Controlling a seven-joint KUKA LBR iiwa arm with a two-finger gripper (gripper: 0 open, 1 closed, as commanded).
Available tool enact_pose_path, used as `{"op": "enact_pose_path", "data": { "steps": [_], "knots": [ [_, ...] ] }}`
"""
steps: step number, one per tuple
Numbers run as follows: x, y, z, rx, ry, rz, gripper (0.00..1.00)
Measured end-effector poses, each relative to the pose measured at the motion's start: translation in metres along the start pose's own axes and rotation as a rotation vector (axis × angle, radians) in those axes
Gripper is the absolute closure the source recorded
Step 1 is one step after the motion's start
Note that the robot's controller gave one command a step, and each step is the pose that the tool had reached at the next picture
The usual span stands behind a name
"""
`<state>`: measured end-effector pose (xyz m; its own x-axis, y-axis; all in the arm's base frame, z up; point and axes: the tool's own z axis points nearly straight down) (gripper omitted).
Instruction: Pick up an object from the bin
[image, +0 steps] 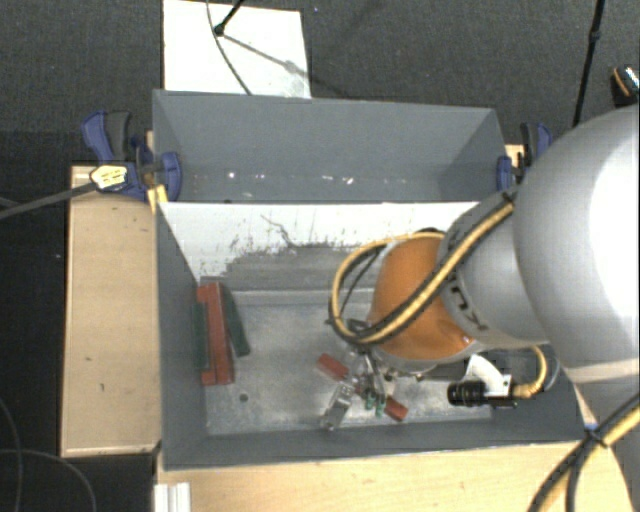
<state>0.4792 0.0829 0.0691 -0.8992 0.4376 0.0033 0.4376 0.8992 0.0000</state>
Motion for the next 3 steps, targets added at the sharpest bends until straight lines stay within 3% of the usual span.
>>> {"op": "enact_pose_path", "data": {
  "steps": [1, 2, 3],
  "knots": [
    [0.000, 0.000, 0.000, 0.001, -0.001, 0.000, 0.00],
    [0.000, 0.000, 0.000, 0.000, -0.001, 0.001, 1.00],
    [-0.002, 0.001, -0.117, -0.005, -0.011, -0.003, 1.00]
  ]
}}
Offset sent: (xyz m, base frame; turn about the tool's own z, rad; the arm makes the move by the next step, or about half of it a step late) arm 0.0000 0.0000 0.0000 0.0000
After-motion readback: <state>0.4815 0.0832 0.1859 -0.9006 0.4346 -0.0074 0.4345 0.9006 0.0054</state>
